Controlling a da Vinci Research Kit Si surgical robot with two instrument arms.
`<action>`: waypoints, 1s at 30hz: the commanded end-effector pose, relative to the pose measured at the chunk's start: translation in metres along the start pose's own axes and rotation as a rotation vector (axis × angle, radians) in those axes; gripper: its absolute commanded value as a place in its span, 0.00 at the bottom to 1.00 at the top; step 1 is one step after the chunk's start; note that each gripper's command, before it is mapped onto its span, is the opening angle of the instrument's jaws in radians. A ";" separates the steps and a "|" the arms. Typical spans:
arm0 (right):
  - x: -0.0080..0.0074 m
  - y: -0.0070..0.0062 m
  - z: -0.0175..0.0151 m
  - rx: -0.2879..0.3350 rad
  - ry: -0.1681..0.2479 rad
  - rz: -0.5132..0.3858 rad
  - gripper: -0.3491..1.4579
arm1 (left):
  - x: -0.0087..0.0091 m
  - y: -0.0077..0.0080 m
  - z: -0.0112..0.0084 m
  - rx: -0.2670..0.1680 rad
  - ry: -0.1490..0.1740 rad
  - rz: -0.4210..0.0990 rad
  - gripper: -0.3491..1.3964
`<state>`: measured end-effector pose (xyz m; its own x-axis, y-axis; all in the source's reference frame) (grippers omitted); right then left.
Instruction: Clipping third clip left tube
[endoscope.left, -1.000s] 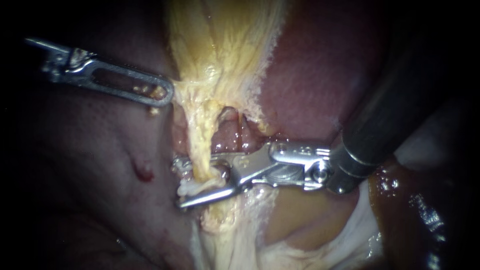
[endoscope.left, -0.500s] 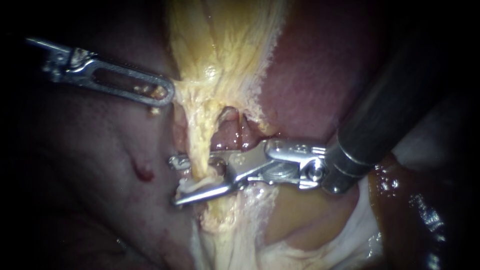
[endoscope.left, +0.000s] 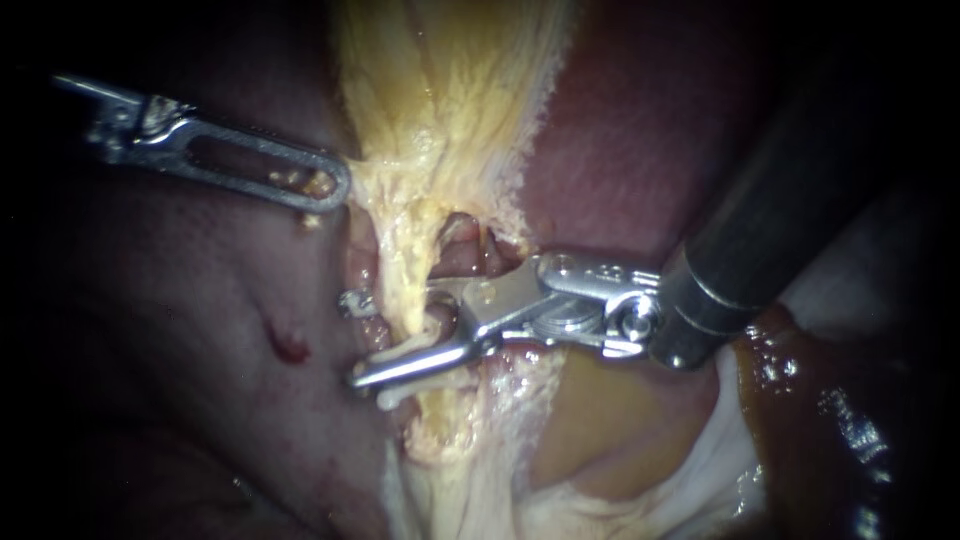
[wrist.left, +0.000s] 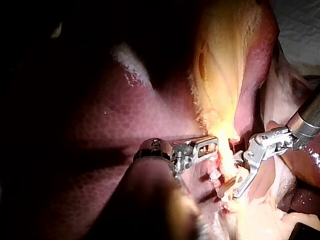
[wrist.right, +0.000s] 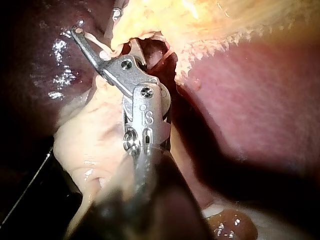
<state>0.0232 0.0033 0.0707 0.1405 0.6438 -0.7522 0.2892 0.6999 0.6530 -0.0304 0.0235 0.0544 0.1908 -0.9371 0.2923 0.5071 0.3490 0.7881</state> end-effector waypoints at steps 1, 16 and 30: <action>0.0000 0.0001 -0.0001 0.000 -0.002 0.000 0.47 | 0.0000 0.0000 0.0000 0.000 0.000 0.000 0.00; 0.0016 -0.0018 0.0000 0.017 -0.009 -0.011 0.47 | 0.0000 0.0001 0.0001 0.000 0.000 0.000 0.00; 0.0049 -0.0043 -0.0003 0.044 -0.007 -0.005 0.47 | 0.0001 0.0002 0.0002 -0.001 -0.001 0.001 0.00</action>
<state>0.0223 0.0035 0.0641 0.1445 0.6379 -0.7565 0.3320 0.6889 0.6443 -0.0305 0.0236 0.0547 0.1902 -0.9371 0.2927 0.5079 0.3491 0.7875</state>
